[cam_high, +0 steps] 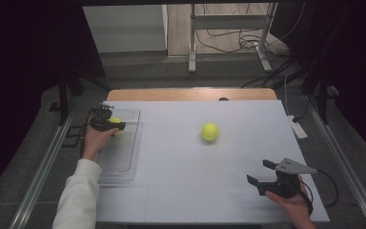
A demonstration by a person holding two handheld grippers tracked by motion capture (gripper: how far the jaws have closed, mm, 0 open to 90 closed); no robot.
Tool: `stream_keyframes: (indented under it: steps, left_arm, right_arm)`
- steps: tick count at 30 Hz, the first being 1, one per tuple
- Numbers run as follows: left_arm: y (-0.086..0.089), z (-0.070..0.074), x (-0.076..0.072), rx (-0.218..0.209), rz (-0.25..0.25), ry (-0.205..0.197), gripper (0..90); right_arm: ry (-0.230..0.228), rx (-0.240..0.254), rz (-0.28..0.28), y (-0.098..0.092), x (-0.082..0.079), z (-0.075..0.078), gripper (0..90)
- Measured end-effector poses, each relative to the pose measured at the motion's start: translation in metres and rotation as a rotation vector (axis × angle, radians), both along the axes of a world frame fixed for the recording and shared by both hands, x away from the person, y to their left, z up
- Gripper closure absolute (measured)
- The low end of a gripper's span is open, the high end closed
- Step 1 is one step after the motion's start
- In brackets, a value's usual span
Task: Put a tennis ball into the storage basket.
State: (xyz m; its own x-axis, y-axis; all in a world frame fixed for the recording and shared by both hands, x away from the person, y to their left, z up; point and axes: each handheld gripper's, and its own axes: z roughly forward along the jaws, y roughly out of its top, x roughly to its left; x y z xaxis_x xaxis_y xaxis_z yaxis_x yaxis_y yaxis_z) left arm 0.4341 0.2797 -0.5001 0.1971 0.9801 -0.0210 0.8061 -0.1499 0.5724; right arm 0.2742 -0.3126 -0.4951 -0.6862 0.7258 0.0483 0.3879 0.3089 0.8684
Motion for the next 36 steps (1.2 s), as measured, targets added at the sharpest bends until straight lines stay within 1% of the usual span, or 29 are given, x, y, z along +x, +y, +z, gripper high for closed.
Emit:
stream_keyframes:
  steps: [3,7,13,19,27,28,30,32,33,34,36]
  left_arm:
    - [0.000,-0.001,0.001,0.000,0.004,-0.001,26.5]
    - [-0.002,-0.003,0.002,0.017,-0.003,0.013,26.4]
    - [-0.004,-0.005,0.003,0.028,-0.010,0.025,26.4]
    - [-0.007,-0.007,0.004,0.059,-0.014,0.038,26.3]
    - [-0.008,-0.008,0.004,0.080,-0.008,0.043,25.7]
    - [-0.009,-0.008,0.004,0.079,-0.007,0.041,25.0]
    - [-0.009,-0.007,0.004,0.060,-0.006,0.029,22.9]
    - [-0.009,-0.006,0.004,0.049,-0.009,0.016,21.3]
    - [-0.009,-0.004,0.003,0.046,-0.021,0.008,20.9]
    - [-0.010,-0.004,0.002,0.032,-0.022,-0.002,20.2]
    - [-0.010,-0.001,0.001,0.020,-0.033,-0.020,19.7]
  right_arm:
    - [0.001,-0.001,0.000,0.000,0.000,0.000,12.6]
    - [0.002,-0.001,0.000,0.000,0.000,0.000,12.7]
    - [0.002,-0.001,0.001,0.000,0.000,0.000,12.6]
    - [0.003,0.000,0.002,-0.001,0.001,-0.001,12.6]
    - [0.002,0.000,0.001,0.000,0.000,0.000,12.6]
    - [0.003,0.000,0.001,0.000,0.001,0.000,12.6]
    - [0.003,-0.001,0.001,0.000,0.001,-0.001,12.6]
    - [0.003,-0.002,0.001,0.000,0.001,-0.001,12.6]
    - [0.003,-0.002,0.001,0.000,0.001,-0.001,12.6]
    - [0.003,-0.002,0.001,0.000,0.001,-0.001,12.6]
    - [0.003,-0.002,0.001,0.000,0.001,-0.001,12.6]
